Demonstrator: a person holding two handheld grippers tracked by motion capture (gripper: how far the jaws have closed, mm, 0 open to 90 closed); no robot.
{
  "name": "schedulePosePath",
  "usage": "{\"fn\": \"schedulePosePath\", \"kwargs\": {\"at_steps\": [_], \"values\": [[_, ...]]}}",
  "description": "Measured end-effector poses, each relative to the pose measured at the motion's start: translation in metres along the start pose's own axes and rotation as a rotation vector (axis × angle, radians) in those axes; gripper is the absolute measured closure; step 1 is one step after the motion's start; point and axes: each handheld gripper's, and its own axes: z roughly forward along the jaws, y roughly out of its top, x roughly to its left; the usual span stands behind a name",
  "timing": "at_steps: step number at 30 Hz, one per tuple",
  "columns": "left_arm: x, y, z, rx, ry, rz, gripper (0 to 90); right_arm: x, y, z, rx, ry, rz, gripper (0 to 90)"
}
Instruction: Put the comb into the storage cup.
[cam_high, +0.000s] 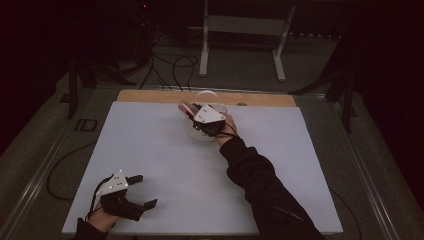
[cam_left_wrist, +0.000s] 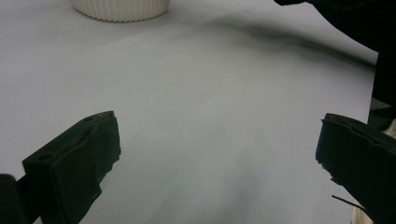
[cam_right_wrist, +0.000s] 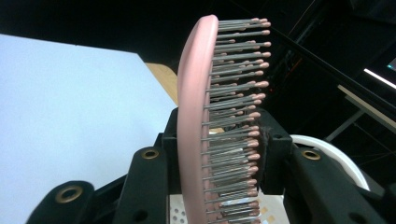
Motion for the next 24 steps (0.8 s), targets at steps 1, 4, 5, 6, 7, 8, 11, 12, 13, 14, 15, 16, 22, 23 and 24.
{"fn": "schedulePosePath", "kwargs": {"at_steps": [1, 4, 5, 6, 7, 8, 11, 12, 13, 14, 15, 16, 22, 23, 24], "values": [[0.0, 0.0, 0.0, -0.001, 0.001, 0.0, 0.1, 0.002, 0.0, 0.0, 0.003, -0.006, -0.012, 62.9], [0.0, 0.0, 0.0, -0.002, 0.0, -0.004, 0.1, 0.006, -0.001, 0.0, 0.007, 0.007, -0.037, 62.5], [0.0, 0.0, 0.0, -0.002, 0.001, -0.005, 0.1, 0.008, -0.001, -0.001, 0.007, 0.006, -0.05, 62.7], [0.0, 0.0, 0.0, -0.004, 0.002, -0.004, 0.1, 0.011, -0.001, -0.001, 0.01, 0.004, -0.061, 62.4], [0.0, 0.0, 0.0, -0.004, 0.003, -0.003, 0.1, 0.012, -0.001, -0.001, 0.01, 0.001, -0.062, 62.3], [0.0, 0.0, 0.0, -0.003, 0.004, -0.002, 0.1, 0.012, -0.001, -0.001, 0.01, -0.002, -0.065, 62.3], [0.0, 0.0, 0.0, -0.004, 0.004, -0.004, 0.1, 0.013, -0.002, -0.003, 0.006, 0.0, -0.05, 61.7], [0.0, 0.0, 0.0, -0.004, 0.004, -0.005, 0.1, 0.013, -0.003, -0.003, 0.004, 0.001, -0.051, 61.4], [0.0, 0.0, 0.0, -0.003, 0.004, -0.005, 0.1, 0.013, -0.003, -0.004, 0.005, 0.005, -0.049, 60.9], [0.0, 0.0, 0.0, -0.002, 0.005, -0.005, 0.1, 0.013, -0.004, -0.004, 0.006, 0.008, -0.047, 60.6], [0.0, 0.0, 0.0, -0.001, 0.005, -0.003, 0.1, 0.013, -0.004, -0.005, 0.005, 0.009, -0.046, 60.1], [0.0, 0.0, 0.0, -0.002, 0.005, -0.003, 0.1, 0.014, -0.004, -0.005, 0.004, 0.016, -0.039, 58.3], [0.0, 0.0, 0.0, -0.001, 0.005, -0.006, 0.1, 0.013, -0.005, -0.004, 0.016, 0.038, -0.034, 48.9], [0.0, 0.0, 0.0, -0.001, 0.006, -0.006, 0.1, 0.013, -0.005, -0.003, 0.018, 0.036, -0.031, 47.0], [0.0, 0.0, 0.0, 0.001, 0.007, -0.005, 0.1, 0.012, -0.005, -0.003, 0.018, 0.039, -0.035, 45.3]]}}
